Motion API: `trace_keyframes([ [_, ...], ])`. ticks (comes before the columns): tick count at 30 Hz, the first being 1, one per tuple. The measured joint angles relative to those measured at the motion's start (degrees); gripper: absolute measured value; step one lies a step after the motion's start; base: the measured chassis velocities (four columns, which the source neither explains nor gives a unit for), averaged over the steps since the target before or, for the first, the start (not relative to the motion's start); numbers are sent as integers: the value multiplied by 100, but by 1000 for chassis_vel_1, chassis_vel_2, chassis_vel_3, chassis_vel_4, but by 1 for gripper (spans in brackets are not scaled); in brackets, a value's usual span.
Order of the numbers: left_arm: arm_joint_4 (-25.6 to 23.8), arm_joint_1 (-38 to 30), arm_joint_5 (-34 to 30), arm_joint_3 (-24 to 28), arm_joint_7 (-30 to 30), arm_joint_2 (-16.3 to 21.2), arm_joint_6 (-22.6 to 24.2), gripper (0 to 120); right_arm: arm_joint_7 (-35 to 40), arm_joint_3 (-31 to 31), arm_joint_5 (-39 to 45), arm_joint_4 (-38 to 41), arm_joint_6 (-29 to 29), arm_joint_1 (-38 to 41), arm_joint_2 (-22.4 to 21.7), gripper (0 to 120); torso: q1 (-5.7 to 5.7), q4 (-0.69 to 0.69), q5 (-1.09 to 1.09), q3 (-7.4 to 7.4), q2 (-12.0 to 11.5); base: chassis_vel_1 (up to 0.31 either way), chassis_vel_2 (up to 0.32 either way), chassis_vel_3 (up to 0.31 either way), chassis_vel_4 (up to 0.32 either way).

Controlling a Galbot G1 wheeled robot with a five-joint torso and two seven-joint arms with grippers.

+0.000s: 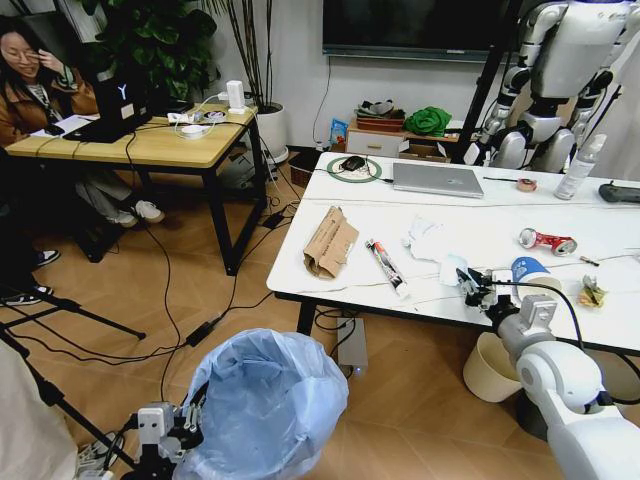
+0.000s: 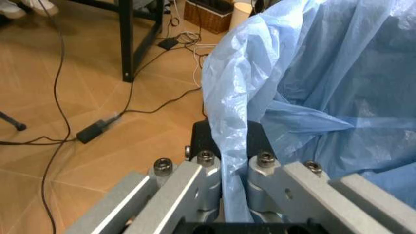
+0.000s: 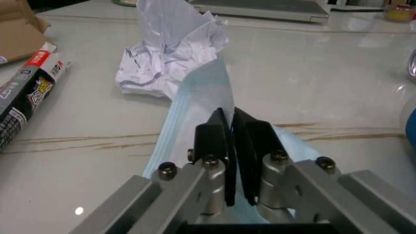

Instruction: Pick up the trash bin and place the trash from the table into it.

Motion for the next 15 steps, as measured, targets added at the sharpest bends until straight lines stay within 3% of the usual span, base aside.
trace_keyframes([
  [6, 7, -34, -67, 51, -2, 44, 22, 0, -84, 122, 113, 37, 214, -109, -70, 0, 0, 1, 2, -1, -1, 0, 0, 0, 0],
  [11, -47, 5, -206, 188, -39, 212, 87, 0, -539, 345, 1400, 797, 876, -554, -429, 0, -2, -2, -2, -2, -1, 0, 0, 0, 0],
  [15, -46, 7, -242, 330, -67, 341, 127, 0, -878, 159, 2094, 1435, 1101, -768, -590, 0, -2, 0, -1, -2, -2, 0, 0, 0, 0],
])
